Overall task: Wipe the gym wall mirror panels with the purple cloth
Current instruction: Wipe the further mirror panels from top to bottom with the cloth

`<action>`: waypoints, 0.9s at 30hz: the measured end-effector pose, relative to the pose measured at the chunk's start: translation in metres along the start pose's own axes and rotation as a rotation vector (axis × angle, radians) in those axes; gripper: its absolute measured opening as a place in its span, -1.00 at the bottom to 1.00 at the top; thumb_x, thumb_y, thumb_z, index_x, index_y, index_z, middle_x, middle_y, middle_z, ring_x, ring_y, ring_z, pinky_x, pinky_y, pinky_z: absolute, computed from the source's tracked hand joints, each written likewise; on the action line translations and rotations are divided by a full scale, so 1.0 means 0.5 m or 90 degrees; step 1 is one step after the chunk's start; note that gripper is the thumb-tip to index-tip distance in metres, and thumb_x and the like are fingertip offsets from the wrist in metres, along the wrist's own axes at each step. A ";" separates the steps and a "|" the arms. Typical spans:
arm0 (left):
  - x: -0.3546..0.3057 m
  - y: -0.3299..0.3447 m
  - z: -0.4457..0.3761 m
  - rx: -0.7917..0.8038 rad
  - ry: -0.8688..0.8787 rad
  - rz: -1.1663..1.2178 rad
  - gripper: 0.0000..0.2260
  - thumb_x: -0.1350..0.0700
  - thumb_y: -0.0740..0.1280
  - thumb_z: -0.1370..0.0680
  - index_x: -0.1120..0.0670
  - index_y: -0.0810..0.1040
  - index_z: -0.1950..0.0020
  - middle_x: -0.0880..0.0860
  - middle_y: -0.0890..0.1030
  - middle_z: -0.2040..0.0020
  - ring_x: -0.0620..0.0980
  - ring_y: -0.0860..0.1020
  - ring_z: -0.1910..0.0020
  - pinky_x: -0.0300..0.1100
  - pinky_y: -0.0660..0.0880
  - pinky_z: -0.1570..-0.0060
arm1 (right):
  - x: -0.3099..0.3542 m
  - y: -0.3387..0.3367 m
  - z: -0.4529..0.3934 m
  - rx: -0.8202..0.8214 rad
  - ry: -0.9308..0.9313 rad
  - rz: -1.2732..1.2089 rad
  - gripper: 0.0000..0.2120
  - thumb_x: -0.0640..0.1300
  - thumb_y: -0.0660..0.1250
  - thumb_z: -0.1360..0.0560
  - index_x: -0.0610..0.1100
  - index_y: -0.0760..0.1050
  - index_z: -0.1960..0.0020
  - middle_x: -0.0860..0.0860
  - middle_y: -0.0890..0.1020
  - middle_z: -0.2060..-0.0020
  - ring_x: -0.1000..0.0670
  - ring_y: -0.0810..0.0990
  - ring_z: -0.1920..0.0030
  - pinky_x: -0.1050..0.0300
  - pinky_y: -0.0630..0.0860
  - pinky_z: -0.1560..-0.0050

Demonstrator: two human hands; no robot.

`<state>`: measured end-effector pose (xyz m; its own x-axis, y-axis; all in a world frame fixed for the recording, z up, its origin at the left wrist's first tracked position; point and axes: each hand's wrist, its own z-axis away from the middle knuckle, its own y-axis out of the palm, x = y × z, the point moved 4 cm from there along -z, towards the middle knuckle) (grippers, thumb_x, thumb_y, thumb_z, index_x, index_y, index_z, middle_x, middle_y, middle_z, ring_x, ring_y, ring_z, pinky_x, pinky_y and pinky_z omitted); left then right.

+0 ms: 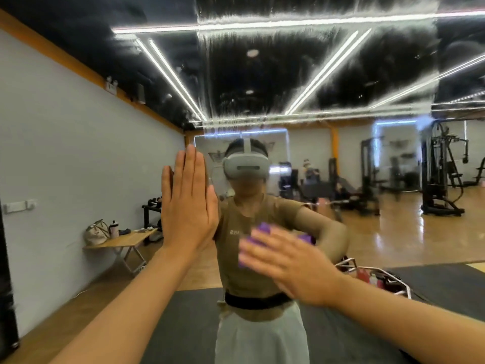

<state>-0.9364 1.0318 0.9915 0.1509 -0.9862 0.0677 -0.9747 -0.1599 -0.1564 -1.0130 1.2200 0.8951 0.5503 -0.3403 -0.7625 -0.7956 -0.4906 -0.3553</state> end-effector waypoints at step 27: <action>-0.138 0.029 0.053 0.051 0.053 0.058 -0.41 0.01 0.08 -0.65 0.13 0.02 -0.66 0.11 0.00 -0.66 0.03 -0.06 -0.64 0.03 -0.10 -0.59 | -0.055 0.011 0.223 0.121 -0.145 0.078 -0.30 0.06 0.21 -0.60 -0.01 0.01 -0.66 0.07 0.05 -0.64 -0.02 -0.01 -0.63 -0.04 -0.17 -0.62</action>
<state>-0.9565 1.0962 0.9582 0.0445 -0.9905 0.1302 -0.9671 -0.0754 -0.2429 -1.0607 1.3161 0.8540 0.3942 -0.1881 -0.8996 -0.8971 -0.2913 -0.3322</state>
